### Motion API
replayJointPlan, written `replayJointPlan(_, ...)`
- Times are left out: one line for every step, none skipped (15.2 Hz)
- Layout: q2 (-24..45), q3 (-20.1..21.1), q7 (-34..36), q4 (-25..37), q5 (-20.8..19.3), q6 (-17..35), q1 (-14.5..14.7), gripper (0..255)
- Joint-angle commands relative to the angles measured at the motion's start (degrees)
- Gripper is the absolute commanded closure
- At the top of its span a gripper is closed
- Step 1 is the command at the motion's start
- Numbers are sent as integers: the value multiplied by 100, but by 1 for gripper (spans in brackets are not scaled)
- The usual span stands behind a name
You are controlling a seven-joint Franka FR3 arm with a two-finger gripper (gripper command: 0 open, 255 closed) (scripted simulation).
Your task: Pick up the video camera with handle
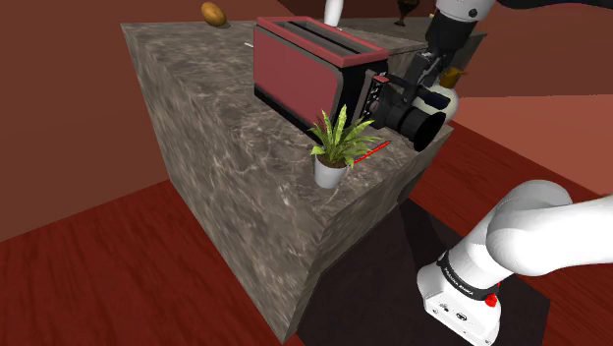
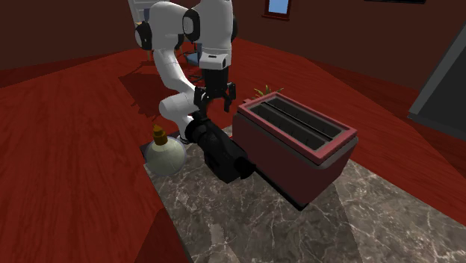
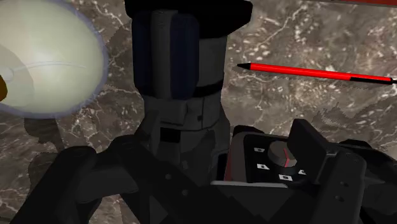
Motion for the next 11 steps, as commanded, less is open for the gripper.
replayJointPlan(0, 0, 0, 0, 0, 0, 0, 0)
replayJointPlan(302, -113, -105, 269, 35, -57, -16, 0)
replayJointPlan(605, -223, -211, 546, 77, -124, -28, 0)
replayJointPlan(908, -332, -319, 830, 126, -201, -36, 0)
replayJointPlan(1213, -438, -429, 1123, 182, -288, -44, 0)
replayJointPlan(1519, -544, -540, 1425, 245, -385, -48, 0)
replayJointPlan(1829, -648, -653, 1737, 315, -492, -53, 0)
replayJointPlan(2142, -749, -768, 2059, 393, -609, -60, 0)
replayJointPlan(2213, -770, -795, 2133, 412, -637, -65, 0)
replayJointPlan(2194, -770, -792, 2037, 410, -560, -67, 0)
replayJointPlan(2176, -771, -790, 1943, 408, -484, -69, 0)
